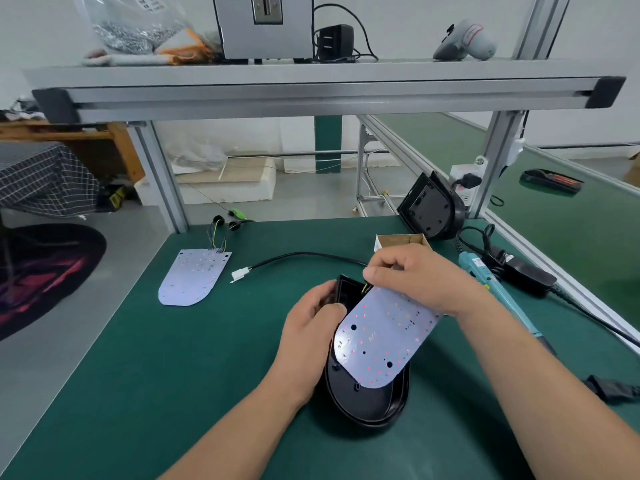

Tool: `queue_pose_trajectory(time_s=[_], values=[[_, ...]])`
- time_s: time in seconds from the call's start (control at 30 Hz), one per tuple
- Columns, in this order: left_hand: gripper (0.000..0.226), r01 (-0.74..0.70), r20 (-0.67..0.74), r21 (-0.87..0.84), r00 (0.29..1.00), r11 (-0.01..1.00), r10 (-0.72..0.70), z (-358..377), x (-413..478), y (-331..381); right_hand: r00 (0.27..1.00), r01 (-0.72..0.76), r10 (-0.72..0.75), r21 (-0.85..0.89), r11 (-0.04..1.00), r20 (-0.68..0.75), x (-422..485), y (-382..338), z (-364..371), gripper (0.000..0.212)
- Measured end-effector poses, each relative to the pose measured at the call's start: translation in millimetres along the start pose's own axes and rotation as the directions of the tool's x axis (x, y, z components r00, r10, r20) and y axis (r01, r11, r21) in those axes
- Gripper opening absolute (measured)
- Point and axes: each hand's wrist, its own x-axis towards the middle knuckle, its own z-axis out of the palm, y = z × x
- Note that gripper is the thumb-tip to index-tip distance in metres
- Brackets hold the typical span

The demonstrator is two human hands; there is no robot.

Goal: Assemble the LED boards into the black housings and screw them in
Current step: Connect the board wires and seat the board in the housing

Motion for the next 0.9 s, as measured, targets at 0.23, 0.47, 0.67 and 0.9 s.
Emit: queue_pose_trajectory(time_s=[0.23,0.47,0.67,0.9], values=[[0.032,0.031,-0.012,-0.117,0.999,0.993,-0.032,1.0,-1.4,-3.7,0.996,-0.059,0.035,0.292,0.955,0.086,-0.2,3.4,-2.3,0.027],[0.031,0.001,0.009,-0.152,1.000,0.988,0.000,0.7,1.1,-7.9,0.992,-0.032,-0.003,0.276,0.961,0.124,-2.9,9.1,-0.7,0.017],[0.018,-0.051,-0.035,-0.114,0.998,0.992,0.047,-2.3,2.3,-8.3,0.995,0.003,-0.009,0.065,0.998,0.099,-3.6,-1.5,4.8,0.022],[0.027,-0.017,-0.029,-0.177,1.000,0.984,0.012,-1.8,1.9,-10.2,0.969,-0.205,0.113,0.460,0.864,0.219,-4.3,11.2,9.7,0.021]])
